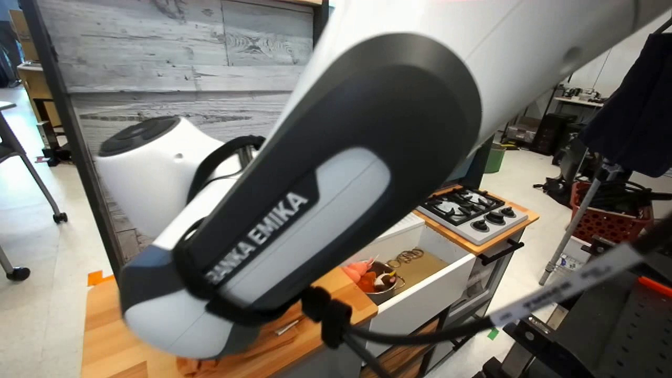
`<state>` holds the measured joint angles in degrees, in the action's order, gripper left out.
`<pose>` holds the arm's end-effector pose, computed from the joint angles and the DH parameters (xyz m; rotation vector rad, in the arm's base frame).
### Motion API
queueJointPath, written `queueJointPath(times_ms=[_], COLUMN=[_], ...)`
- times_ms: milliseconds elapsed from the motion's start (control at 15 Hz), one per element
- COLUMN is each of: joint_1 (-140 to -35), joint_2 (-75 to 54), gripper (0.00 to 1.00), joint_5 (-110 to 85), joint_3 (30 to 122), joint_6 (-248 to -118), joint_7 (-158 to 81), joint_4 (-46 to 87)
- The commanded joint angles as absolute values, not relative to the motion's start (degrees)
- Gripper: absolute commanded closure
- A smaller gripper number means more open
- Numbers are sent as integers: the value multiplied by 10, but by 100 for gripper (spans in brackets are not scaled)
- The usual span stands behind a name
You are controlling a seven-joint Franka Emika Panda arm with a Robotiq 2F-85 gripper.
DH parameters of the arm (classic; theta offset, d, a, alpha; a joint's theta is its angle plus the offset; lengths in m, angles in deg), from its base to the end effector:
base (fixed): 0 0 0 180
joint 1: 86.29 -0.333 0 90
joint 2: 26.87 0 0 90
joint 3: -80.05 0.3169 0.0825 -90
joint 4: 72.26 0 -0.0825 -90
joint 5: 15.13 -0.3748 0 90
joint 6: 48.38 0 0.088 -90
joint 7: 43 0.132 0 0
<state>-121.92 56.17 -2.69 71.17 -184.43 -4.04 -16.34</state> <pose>0.6278 0.3492 -0.0681 2.8562 0.1149 0.1877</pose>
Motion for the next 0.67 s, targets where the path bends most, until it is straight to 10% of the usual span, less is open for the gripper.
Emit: queueJointPath(times_ms=[0,600], joint_1=[-1177,-1230], joint_2=[543,562], gripper=[0,0], joint_5=[-38,20], joint_3=[702,723], joint_6=[-1869,-1934], joint_7=[-32,-73], joint_4=[-83,-94])
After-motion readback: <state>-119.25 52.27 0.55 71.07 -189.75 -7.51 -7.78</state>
